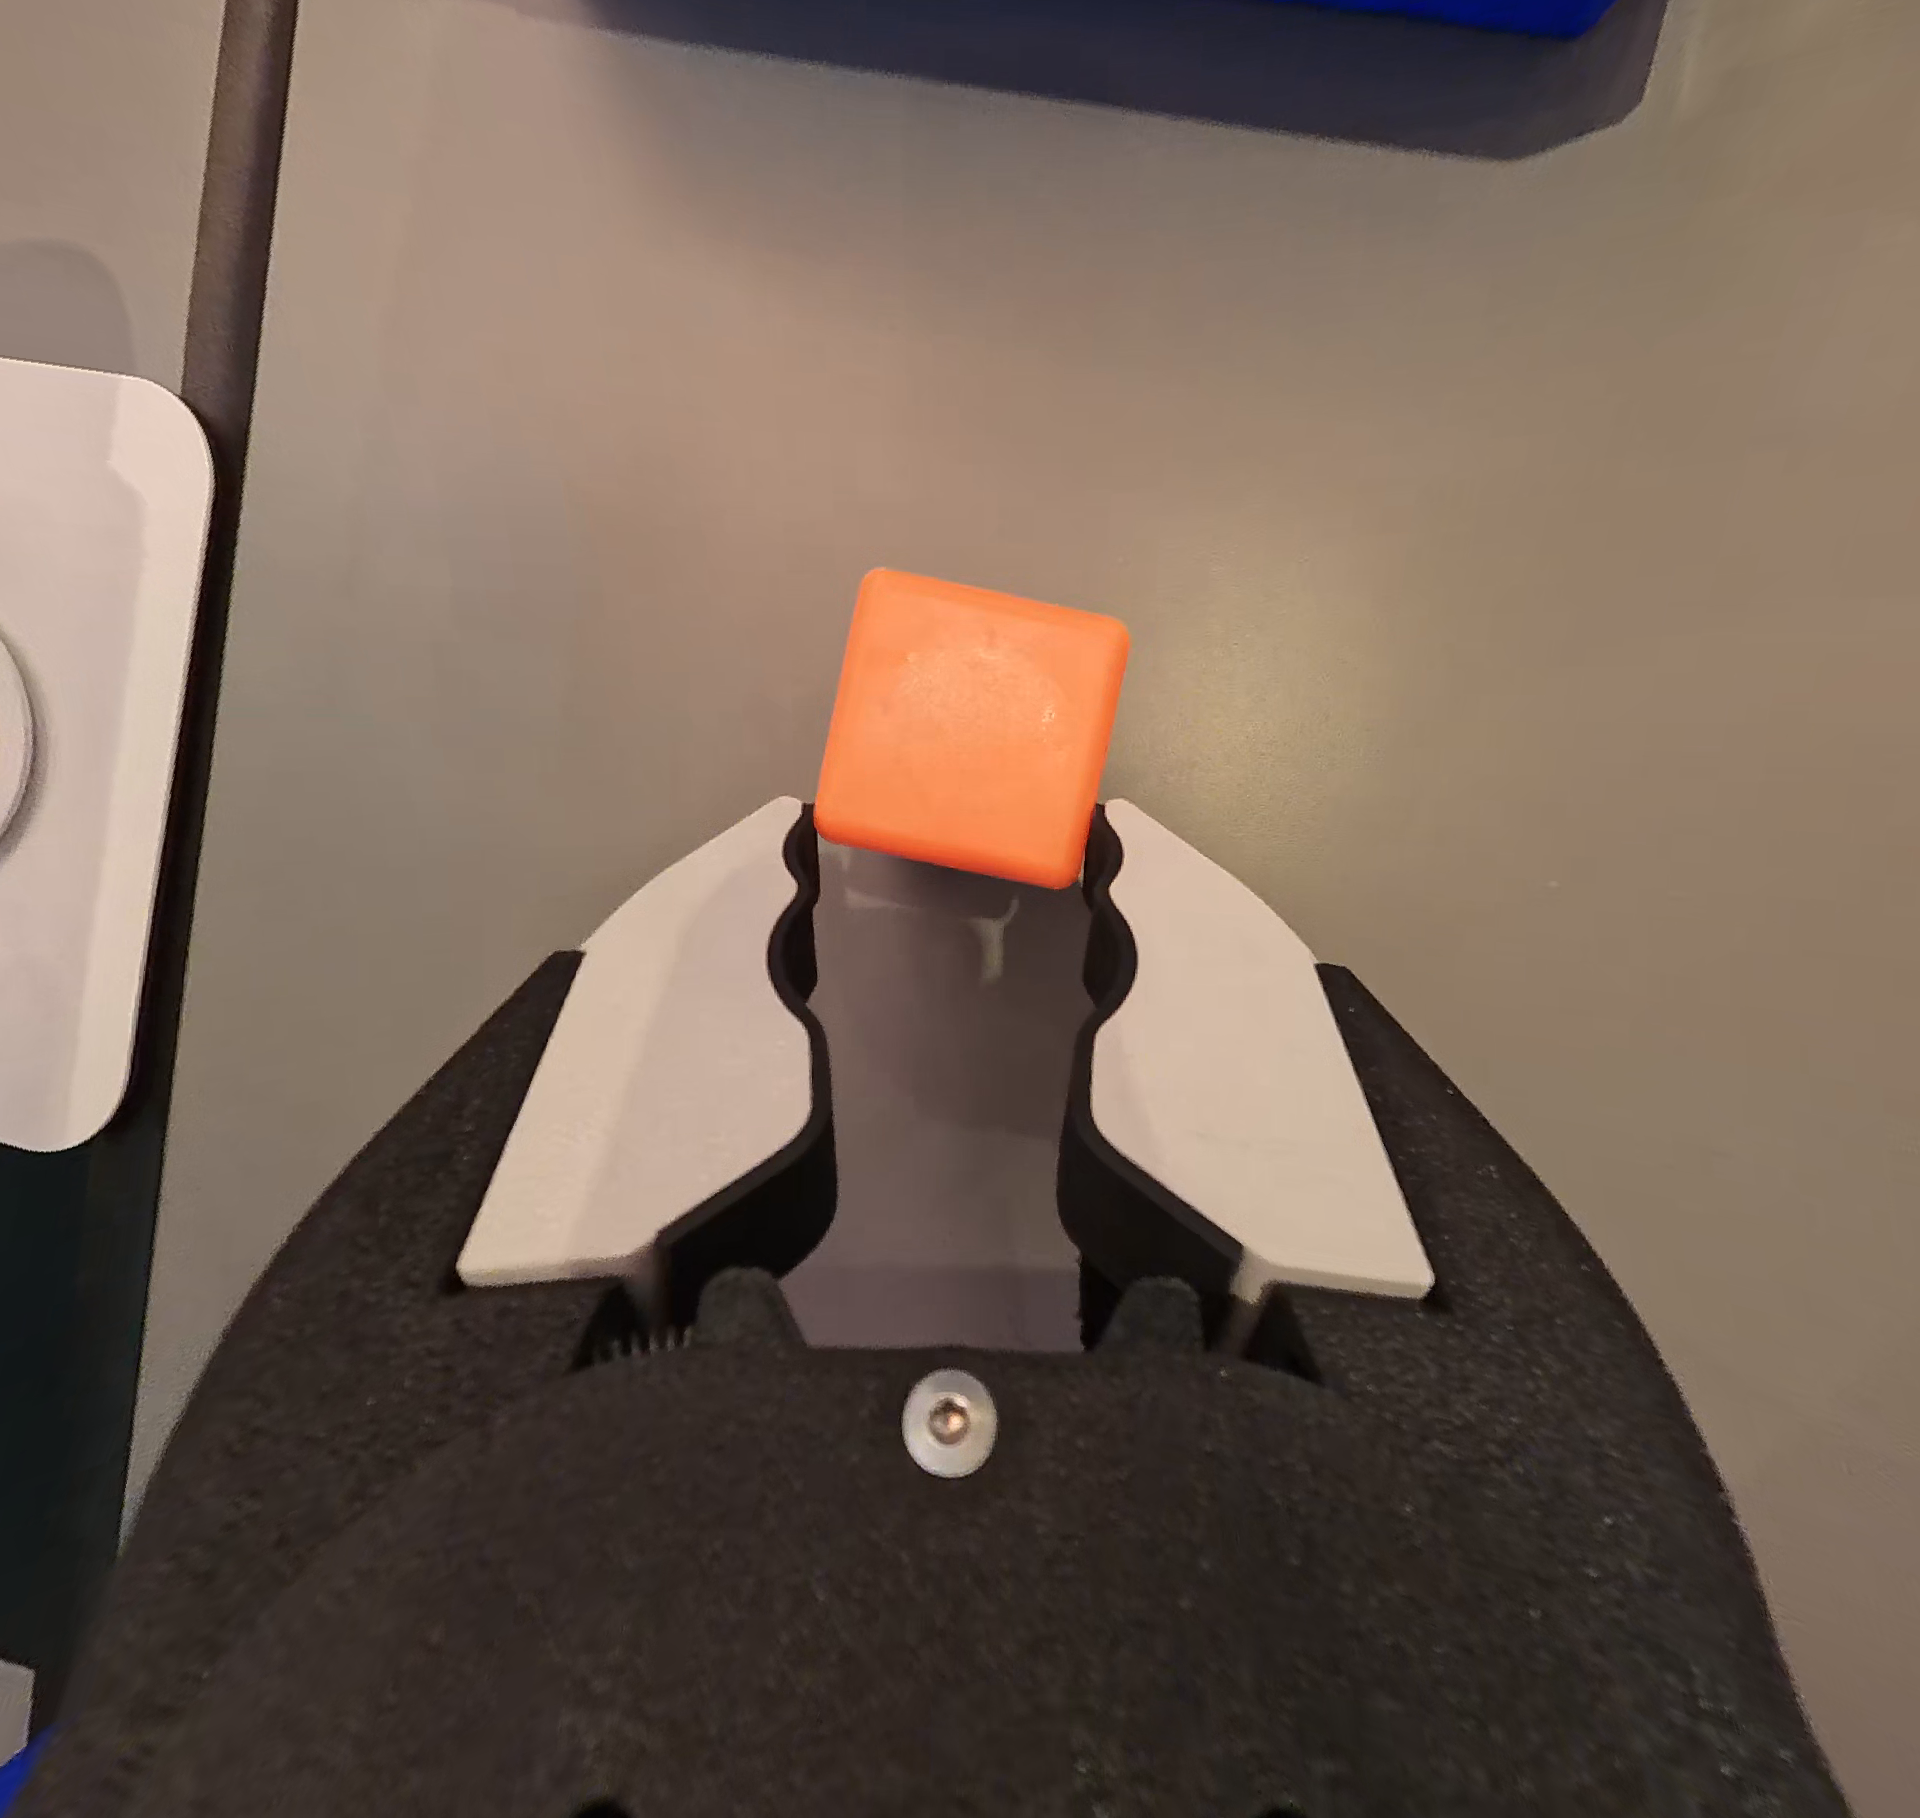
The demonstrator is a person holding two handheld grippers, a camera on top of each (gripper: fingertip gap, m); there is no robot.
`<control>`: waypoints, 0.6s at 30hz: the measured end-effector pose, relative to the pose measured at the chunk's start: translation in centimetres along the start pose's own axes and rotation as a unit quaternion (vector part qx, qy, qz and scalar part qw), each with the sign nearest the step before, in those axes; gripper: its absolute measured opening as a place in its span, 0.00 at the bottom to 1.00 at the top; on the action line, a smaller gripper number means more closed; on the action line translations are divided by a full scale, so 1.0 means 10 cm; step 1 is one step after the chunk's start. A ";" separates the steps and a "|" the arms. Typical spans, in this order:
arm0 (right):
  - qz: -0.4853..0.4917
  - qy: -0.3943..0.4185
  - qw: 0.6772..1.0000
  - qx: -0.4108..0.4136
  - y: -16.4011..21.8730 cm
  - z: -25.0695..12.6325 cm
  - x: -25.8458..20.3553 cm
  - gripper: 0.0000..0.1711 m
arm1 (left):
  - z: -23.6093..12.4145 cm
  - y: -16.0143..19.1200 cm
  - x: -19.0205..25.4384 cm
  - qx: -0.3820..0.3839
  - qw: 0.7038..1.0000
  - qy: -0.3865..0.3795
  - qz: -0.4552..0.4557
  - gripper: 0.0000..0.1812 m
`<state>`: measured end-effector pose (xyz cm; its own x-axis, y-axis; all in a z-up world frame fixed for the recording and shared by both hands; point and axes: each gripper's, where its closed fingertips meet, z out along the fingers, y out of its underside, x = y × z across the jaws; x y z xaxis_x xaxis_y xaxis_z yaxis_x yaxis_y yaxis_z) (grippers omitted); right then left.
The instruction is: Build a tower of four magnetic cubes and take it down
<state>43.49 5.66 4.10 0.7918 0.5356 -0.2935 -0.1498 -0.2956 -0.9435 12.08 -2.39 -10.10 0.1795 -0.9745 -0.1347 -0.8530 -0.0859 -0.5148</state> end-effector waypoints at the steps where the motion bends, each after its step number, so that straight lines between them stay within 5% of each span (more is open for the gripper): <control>1: 0.000 0.000 1.000 0.000 0.00 0.00 0.00 0.33 | 0.00 0.00 0.00 0.000 1.000 -0.001 0.000 0.27; 8: -0.034 -0.014 0.999 0.027 -0.11 -0.01 -0.12 0.36 | -0.34 -0.20 -0.02 0.082 0.996 -0.020 -0.010 0.30; 13: -0.090 -0.072 0.988 0.101 -0.43 -0.11 -0.55 0.40 | -1.41 -0.50 -0.10 0.260 0.958 -0.121 -0.007 0.32; 16: -0.110 -0.121 0.977 0.137 -0.57 -0.14 -0.90 0.40 | -2.02 -0.27 -0.23 0.274 0.936 -0.221 -0.016 0.35; 18: -0.121 -0.132 0.973 0.146 -0.61 -0.12 -1.06 0.40 | -2.26 0.12 -0.38 0.215 0.928 -0.303 -0.029 0.32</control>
<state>36.73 0.89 13.13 0.6505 0.7578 -0.0509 -0.1701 0.0800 -0.9822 -0.68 -3.43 8.95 0.5718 -0.6646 -0.4810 -0.5832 0.0831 -0.8081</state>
